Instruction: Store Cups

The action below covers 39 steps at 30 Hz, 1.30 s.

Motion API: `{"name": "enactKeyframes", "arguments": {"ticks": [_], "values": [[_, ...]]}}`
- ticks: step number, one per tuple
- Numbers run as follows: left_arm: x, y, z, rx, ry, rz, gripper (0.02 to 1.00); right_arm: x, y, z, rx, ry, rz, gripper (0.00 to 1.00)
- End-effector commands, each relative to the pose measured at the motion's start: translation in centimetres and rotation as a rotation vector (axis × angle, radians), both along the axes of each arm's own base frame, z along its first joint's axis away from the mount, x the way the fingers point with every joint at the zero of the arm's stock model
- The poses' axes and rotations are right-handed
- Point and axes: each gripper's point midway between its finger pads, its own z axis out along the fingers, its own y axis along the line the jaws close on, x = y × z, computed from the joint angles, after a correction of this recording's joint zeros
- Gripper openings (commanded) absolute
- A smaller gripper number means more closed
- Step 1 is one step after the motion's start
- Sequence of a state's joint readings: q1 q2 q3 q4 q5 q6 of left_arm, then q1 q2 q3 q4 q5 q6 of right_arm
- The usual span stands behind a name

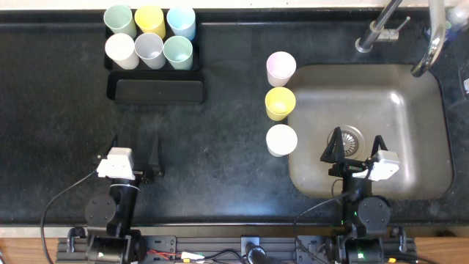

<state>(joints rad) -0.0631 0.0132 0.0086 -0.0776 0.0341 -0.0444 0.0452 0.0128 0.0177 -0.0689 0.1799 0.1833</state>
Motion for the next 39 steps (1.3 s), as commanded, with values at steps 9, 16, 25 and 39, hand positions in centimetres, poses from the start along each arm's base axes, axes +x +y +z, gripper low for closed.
{"name": "enactKeyframes", "arguments": {"ticks": [9,16,25,39], "values": [[-0.1,-0.1,0.1,0.017,-0.009,-0.007,1.000,0.0,0.0,-0.3,0.004,-0.003,0.000,0.996],[-0.1,-0.1,0.1,0.017,-0.009,-0.007,0.998,0.0,-0.1,-0.3,0.004,-0.003,0.000,0.996],[-0.1,-0.1,0.1,0.017,-0.008,-0.006,0.998,0.0,-0.1,-0.3,0.004,-0.003,0.000,0.998],[-0.3,-6.0,6.4,-0.468,0.249,-0.290,1.000,0.0,0.0,-0.3,0.004,-0.003,0.000,0.998]]}}
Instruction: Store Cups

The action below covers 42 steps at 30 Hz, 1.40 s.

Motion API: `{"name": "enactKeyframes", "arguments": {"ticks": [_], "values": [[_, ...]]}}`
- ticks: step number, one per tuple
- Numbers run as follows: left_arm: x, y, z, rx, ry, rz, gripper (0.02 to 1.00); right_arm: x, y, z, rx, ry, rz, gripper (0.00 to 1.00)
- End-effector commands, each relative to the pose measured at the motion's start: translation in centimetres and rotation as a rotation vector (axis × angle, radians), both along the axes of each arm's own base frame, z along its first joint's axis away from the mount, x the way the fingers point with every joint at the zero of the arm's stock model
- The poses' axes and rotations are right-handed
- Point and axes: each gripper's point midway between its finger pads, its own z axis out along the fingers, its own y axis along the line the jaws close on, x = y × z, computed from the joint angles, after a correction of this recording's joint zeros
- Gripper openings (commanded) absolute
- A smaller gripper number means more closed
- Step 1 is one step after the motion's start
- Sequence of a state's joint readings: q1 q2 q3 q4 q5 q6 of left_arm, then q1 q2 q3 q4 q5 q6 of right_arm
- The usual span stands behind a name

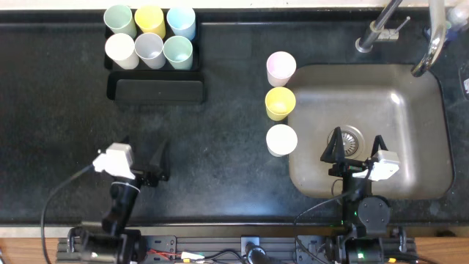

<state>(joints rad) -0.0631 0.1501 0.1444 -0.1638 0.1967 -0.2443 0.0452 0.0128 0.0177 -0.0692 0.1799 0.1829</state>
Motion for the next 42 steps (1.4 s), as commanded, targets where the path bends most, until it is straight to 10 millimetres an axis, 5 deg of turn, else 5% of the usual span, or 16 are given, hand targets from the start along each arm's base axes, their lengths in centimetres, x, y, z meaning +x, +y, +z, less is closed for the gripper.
{"name": "enactKeyframes", "arguments": {"ticks": [1,9,16,20,24,31,42], "values": [[0.7,-3.7,5.6,-0.279,0.200,-0.164,1.000,0.0,0.0,-0.3,0.004,-0.003,0.000,0.998],[7.8,-6.6,10.9,-0.294,0.673,-0.166,1.000,0.0,0.0,-0.3,0.004,-0.003,0.000,0.998],[14.4,-15.5,11.9,-0.110,0.825,-0.226,1.000,0.0,-0.1,-0.3,0.004,-0.003,0.000,0.996],[16.8,-22.2,9.9,-0.010,0.828,-0.234,1.000,0.0,-0.1,-0.3,0.004,-0.003,0.000,0.996],[18.5,-26.4,6.5,0.056,0.850,-0.182,1.000,0.0,-0.1,-0.3,0.004,-0.003,0.000,0.998],[21.3,-28.9,0.3,0.090,0.924,-0.123,1.000,0.0,-0.1,-0.3,0.004,-0.003,0.000,0.998],[23.8,-27.8,-3.2,0.039,0.966,-0.021,1.000,0.0,0.0,-0.3,0.004,-0.003,0.000,0.998]]}}
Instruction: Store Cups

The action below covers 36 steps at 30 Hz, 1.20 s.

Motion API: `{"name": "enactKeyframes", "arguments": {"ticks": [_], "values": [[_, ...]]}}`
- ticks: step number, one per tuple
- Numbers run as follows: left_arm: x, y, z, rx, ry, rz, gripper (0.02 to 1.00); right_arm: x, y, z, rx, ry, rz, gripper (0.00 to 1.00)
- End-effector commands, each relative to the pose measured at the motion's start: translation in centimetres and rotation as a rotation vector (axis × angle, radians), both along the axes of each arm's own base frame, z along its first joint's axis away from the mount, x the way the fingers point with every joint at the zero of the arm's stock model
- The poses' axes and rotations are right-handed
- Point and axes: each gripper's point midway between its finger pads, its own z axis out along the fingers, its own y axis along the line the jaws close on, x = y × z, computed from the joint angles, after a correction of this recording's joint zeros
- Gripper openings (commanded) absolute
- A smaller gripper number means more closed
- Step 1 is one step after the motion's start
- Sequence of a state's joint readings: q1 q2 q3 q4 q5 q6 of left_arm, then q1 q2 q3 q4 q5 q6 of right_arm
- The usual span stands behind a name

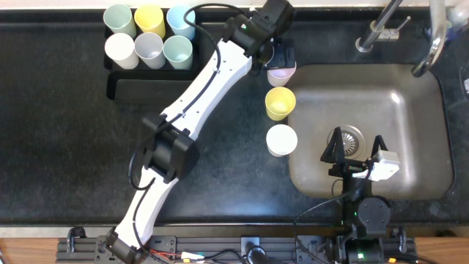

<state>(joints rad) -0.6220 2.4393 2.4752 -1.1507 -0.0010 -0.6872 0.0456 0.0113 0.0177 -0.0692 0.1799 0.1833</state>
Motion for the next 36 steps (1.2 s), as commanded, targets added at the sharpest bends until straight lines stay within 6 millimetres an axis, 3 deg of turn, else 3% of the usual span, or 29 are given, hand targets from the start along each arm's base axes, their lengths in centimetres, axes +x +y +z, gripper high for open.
{"name": "enactKeyframes", "arguments": {"ticks": [1,13,25,34,36], "values": [[1.3,0.8,0.6,-0.023,-0.019,0.069,1.000,0.0,-0.1,-0.3,0.004,-0.002,-0.001,0.996],[-0.4,1.2,-0.9,0.004,0.075,0.047,1.000,0.0,-0.1,-0.3,0.004,-0.002,-0.001,0.998],[-0.7,0.9,-3.2,0.011,0.127,0.038,1.000,0.0,-0.1,-0.3,0.004,-0.002,-0.001,0.998],[-0.1,0.5,-3.8,-0.001,0.113,0.043,1.000,0.0,-0.1,-0.3,0.004,-0.002,0.000,0.998],[-0.1,0.5,-3.9,-0.001,0.114,0.044,0.869,0.0,-0.1,-0.3,0.004,-0.002,0.000,0.996]]}}
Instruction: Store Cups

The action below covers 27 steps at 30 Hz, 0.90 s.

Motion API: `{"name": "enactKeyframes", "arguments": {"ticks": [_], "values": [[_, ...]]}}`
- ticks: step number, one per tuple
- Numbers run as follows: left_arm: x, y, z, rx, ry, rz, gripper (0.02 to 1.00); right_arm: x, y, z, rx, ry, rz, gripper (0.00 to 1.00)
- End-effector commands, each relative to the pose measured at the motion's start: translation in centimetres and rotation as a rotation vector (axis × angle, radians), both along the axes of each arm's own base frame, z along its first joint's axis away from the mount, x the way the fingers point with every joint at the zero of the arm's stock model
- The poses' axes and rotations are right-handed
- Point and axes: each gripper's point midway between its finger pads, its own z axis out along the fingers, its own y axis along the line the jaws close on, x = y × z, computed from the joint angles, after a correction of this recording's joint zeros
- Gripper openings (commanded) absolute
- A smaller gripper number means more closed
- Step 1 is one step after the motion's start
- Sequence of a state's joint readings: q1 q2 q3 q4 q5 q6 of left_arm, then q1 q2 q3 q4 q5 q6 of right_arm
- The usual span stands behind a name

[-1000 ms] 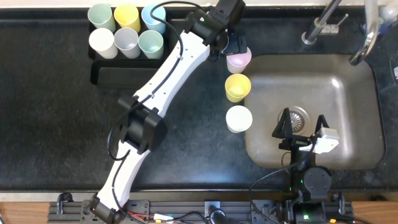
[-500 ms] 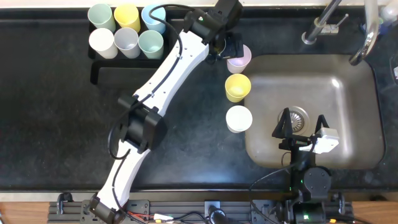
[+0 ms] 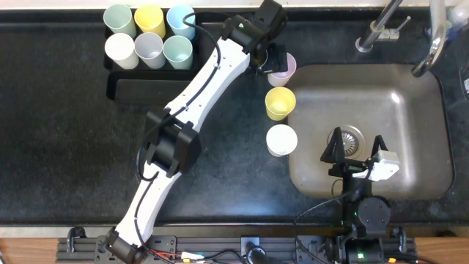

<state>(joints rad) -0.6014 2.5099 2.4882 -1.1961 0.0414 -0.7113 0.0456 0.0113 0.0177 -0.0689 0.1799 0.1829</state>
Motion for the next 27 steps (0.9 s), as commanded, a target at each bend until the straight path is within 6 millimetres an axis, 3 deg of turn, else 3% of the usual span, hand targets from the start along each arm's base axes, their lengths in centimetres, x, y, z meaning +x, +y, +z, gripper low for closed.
{"name": "enactKeyframes", "arguments": {"ticks": [1,3,5,7,12,14,17,22,27], "values": [[0.4,-0.3,0.0,-0.021,0.000,0.021,0.739,0.0,-0.1,-0.3,0.004,-0.001,-0.001,0.998],[0.5,-0.4,0.1,-0.024,-0.006,0.022,0.492,0.0,-0.1,-0.3,0.004,-0.001,0.000,0.998],[0.8,-0.5,0.2,-0.032,-0.016,0.023,0.411,0.0,-0.1,-0.3,0.004,-0.001,-0.001,0.998],[1.2,-0.6,0.4,-0.043,-0.031,0.024,0.268,0.0,-0.1,-0.3,0.004,-0.001,0.000,0.996],[2.3,-0.8,2.4,-0.076,-0.095,0.033,0.130,0.0,-0.1,-0.3,0.004,-0.001,-0.001,0.996],[2.7,-0.1,4.2,-0.078,-0.134,0.049,0.036,0.0,-0.1,-0.3,0.004,-0.001,0.000,0.998],[3.2,1.7,7.9,-0.078,-0.198,0.084,0.036,0.0,-0.1,-0.3,0.004,-0.001,0.000,0.998],[1.3,7.1,14.2,-0.041,-0.232,0.160,0.036,0.0,-0.1,-0.3,0.004,-0.001,0.000,0.996],[-4.8,17.0,18.4,0.131,-0.143,0.407,0.036,0.0,-0.1,-0.3,0.004,-0.001,-0.001,0.996]]}}
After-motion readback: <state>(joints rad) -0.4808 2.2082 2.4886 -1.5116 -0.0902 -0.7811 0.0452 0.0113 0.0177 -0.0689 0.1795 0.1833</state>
